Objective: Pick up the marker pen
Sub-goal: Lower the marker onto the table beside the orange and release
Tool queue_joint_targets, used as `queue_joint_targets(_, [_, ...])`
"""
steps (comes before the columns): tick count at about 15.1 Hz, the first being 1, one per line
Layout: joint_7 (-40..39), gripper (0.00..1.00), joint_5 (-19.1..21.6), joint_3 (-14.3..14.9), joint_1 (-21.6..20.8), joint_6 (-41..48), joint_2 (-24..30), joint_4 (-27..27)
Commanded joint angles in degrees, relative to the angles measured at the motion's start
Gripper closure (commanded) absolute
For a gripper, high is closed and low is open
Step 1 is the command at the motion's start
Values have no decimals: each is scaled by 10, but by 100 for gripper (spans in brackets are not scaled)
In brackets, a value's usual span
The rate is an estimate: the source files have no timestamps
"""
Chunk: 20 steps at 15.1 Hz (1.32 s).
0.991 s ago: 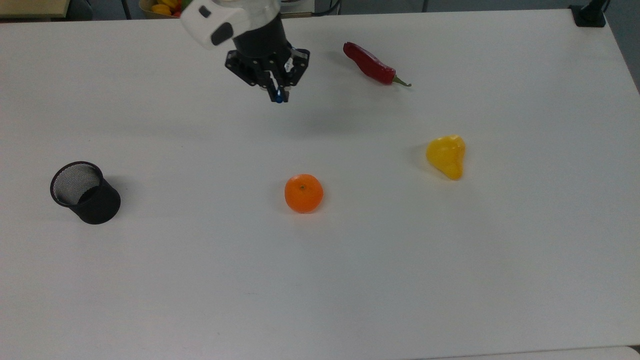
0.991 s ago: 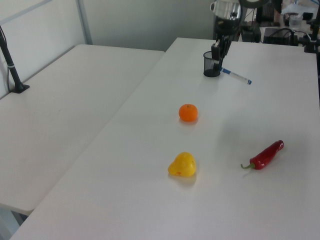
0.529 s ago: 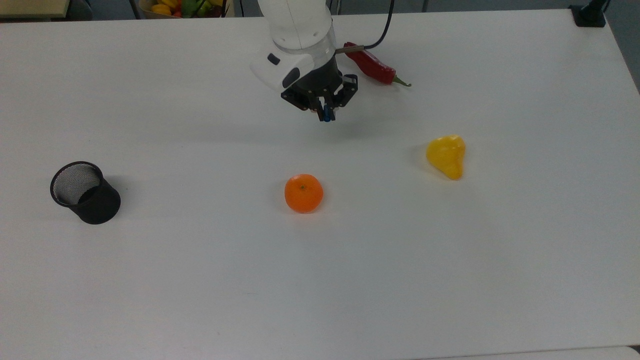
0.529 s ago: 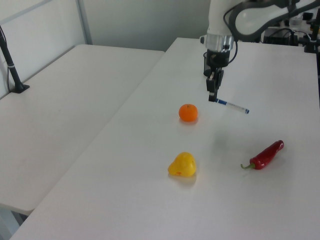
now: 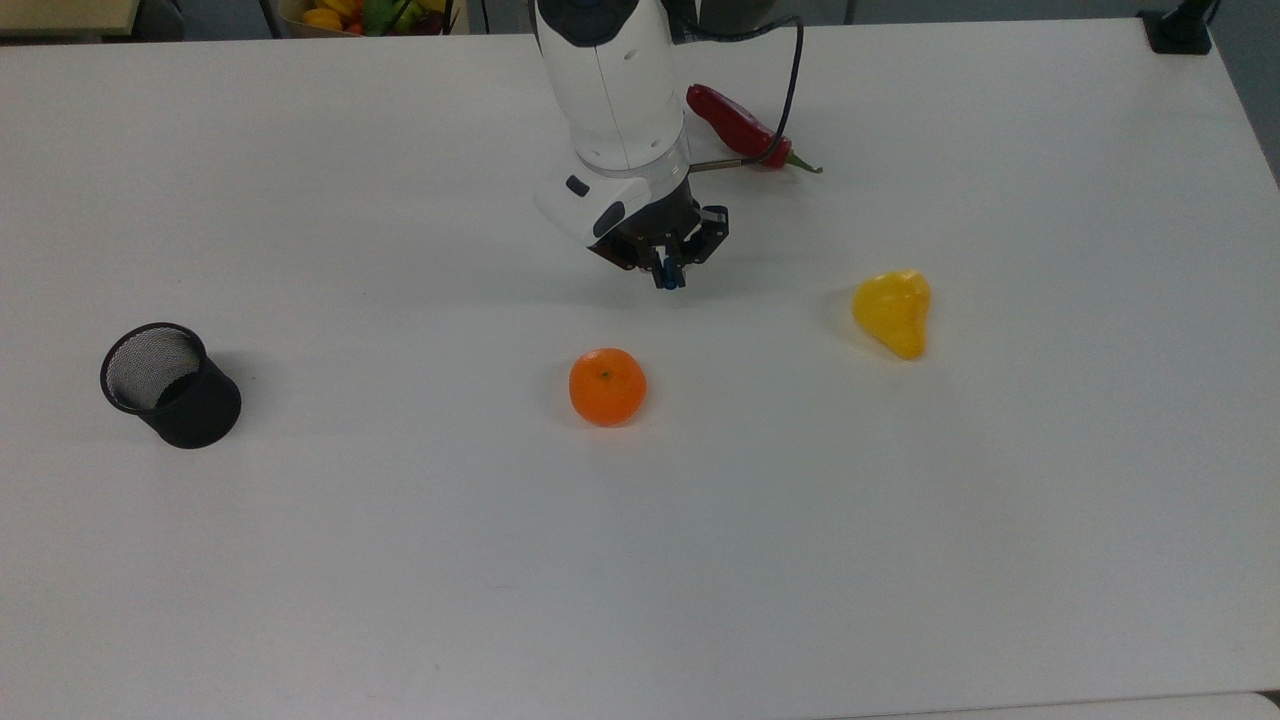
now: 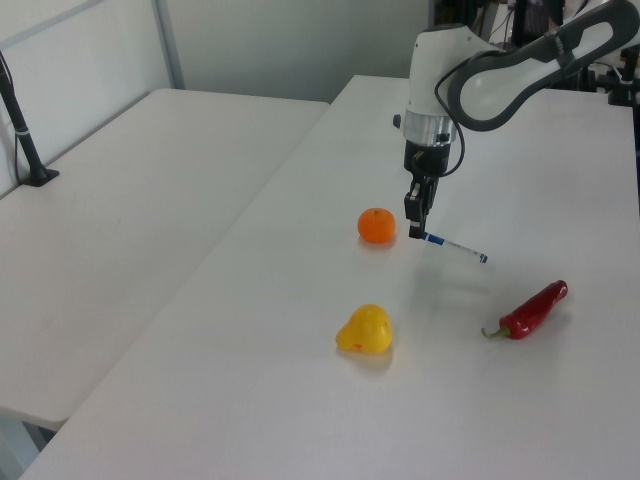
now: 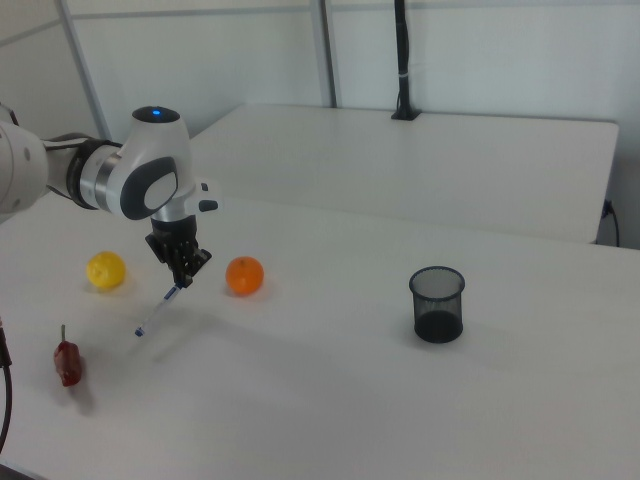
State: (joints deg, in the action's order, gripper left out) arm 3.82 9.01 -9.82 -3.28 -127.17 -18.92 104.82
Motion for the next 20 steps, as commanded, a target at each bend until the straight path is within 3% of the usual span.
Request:
queue_joint_targets(1, [-2, 100, -3, 2, -6, -32, -3, 28])
queue_joint_targets(4, [-3, 91, -5, 2, -7, -32, -13, 27])
queue_joint_targets(5, [-3, 75, -5, 2, -11, -32, -14, 27])
queue_joint_targets(7, [-2, 26, -5, 2, -13, -32, -14, 27])
queue_joint_targets(9, [-2, 0, -5, 2, -13, -32, -15, 26])
queue_joint_targets(16, [-2, 0, -4, 2, -7, -14, 15, 16])
queue_joint_targets(20, [-2, 0, -5, 6, 13, 101, 55, -29])
